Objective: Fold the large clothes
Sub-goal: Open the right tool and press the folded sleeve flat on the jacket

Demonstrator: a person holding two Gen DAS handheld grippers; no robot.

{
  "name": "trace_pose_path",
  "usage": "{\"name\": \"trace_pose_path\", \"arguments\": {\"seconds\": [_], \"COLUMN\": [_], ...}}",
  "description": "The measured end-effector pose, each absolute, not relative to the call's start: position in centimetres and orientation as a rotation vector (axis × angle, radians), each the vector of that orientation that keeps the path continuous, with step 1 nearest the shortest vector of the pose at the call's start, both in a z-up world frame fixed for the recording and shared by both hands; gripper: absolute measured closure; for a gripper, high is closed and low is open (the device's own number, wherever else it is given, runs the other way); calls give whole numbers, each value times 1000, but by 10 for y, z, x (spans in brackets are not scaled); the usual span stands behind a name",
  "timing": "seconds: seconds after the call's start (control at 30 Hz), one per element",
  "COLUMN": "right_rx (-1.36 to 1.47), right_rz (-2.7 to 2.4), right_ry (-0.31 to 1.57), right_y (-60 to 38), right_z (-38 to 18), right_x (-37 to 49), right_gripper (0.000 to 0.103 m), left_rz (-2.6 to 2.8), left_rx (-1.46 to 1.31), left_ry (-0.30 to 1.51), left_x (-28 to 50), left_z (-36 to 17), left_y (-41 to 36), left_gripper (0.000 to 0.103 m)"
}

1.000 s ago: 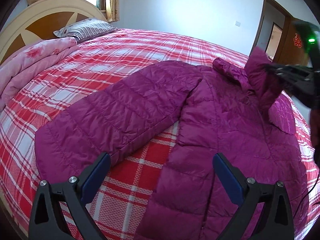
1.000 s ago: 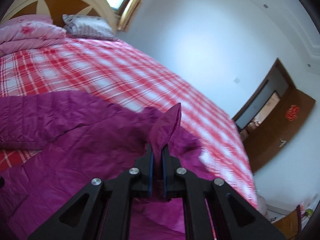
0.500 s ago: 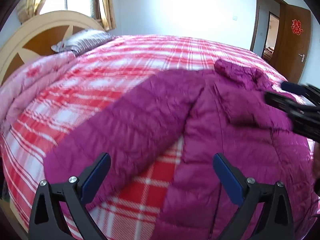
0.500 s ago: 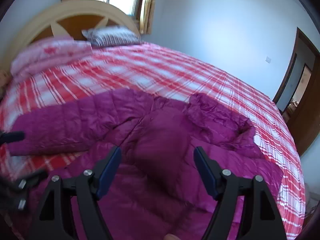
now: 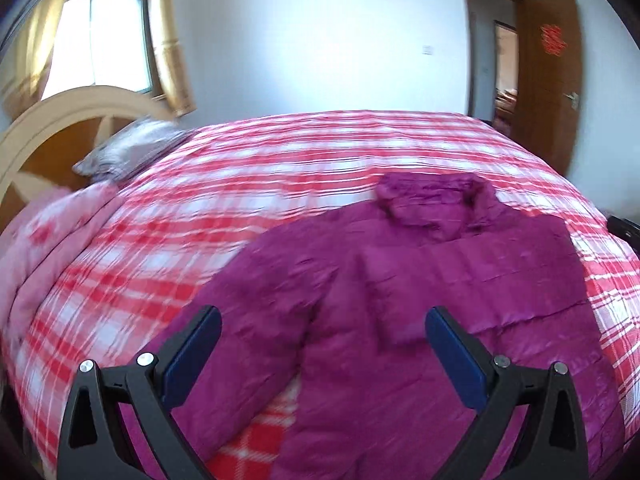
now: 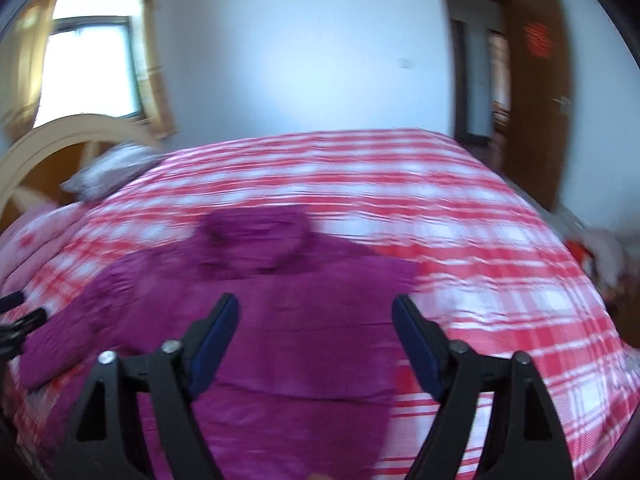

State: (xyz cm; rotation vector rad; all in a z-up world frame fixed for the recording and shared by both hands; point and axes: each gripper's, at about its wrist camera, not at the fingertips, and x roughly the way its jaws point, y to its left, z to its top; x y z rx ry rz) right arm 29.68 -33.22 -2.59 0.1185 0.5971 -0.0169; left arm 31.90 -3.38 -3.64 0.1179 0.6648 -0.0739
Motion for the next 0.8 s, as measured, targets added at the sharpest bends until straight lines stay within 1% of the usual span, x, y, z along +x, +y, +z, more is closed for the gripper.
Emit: {"name": "trace_pose_path", "arguments": {"seconds": [0.03,0.07,0.23,0.33,0.5,0.67,0.8], "right_rx": [124,136,158,134,127,156,156], "right_rz": [-46,-75,-135,-128,-160,-149,-150], "right_ry": [606,621,639,658,757,824,838], "right_y": [-337,-344,-347,-341,-349,-358,-358], "right_z": [-29,-34,-58,-75,-109,-137,-140], "right_x": [301,307,346,368,395,399,398], "right_gripper": [49,49,49,49,49,50,49], "left_rz": [-74,-81,-32,-4,25,5,0], "left_rx": [123,137,226,270,259,235,214], "left_ry": [659,643,581,621,767,802,819], "left_x": [324,336,381,411,442,448,449], "left_z": [-39,-44,-74,-100,-141,-150,-156], "left_y": [-42,-58,-109,-126,-122,-119,-117], "left_gripper": [1,1,1,1,1,1,1]}}
